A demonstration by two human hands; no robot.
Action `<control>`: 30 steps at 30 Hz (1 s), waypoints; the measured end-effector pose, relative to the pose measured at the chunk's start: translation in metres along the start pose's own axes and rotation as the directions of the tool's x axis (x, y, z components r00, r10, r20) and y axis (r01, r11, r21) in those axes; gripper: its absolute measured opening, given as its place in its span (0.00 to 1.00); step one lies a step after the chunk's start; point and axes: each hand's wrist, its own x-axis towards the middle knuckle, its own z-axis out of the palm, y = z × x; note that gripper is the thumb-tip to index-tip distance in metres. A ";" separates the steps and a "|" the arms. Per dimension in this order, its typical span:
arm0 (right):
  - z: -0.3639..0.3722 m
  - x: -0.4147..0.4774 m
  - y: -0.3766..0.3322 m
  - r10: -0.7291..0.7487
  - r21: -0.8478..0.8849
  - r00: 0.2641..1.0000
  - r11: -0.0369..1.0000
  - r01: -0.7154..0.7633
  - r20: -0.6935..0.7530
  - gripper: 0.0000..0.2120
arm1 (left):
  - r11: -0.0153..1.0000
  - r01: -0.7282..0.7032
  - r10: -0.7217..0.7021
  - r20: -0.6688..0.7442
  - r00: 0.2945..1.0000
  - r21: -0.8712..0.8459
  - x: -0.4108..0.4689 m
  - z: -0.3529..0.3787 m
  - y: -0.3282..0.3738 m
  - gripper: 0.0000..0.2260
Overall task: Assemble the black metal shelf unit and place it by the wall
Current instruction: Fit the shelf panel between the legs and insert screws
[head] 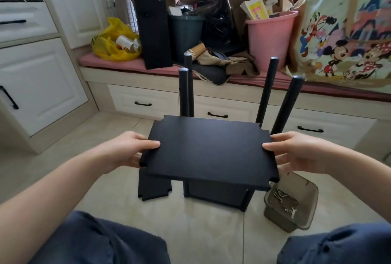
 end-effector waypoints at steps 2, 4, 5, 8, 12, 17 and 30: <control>-0.007 -0.012 -0.008 -0.057 -0.014 0.997 0.998 0.056 -0.060 0.10 | 0.997 -0.052 0.049 -0.058 0.997 -0.053 -0.010 0.000 0.015 0.14; -0.013 -0.023 -0.018 -0.113 -0.016 0.985 0.994 0.112 -0.132 0.11 | 0.990 -0.109 0.098 -0.116 0.988 -0.094 -0.019 0.001 0.033 0.16; -0.015 -0.028 -0.024 -0.141 -0.031 0.978 0.990 0.138 -0.153 0.11 | 0.984 -0.139 0.123 -0.139 0.983 -0.112 -0.024 0.002 0.043 0.15; -0.020 -0.044 -0.040 -0.239 -0.114 0.958 0.968 0.222 -0.157 0.09 | 0.969 -0.211 0.179 -0.222 0.958 -0.127 -0.036 0.003 0.072 0.13; -0.030 -0.058 -0.065 -0.347 -0.127 0.916 0.936 0.327 -0.199 0.08 | 0.950 -0.277 0.225 -0.296 0.928 -0.145 -0.043 0.002 0.111 0.12; -0.052 -0.055 -0.113 -0.406 -0.130 0.860 0.914 0.384 -0.308 0.14 | 0.927 -0.295 0.208 -0.340 0.917 -0.230 -0.026 -0.002 0.157 0.13; -0.081 0.002 -0.151 -0.322 -0.236 0.878 0.939 0.249 -0.355 0.10 | 0.865 -0.354 0.248 -0.313 0.917 -0.355 0.035 -0.003 0.173 0.12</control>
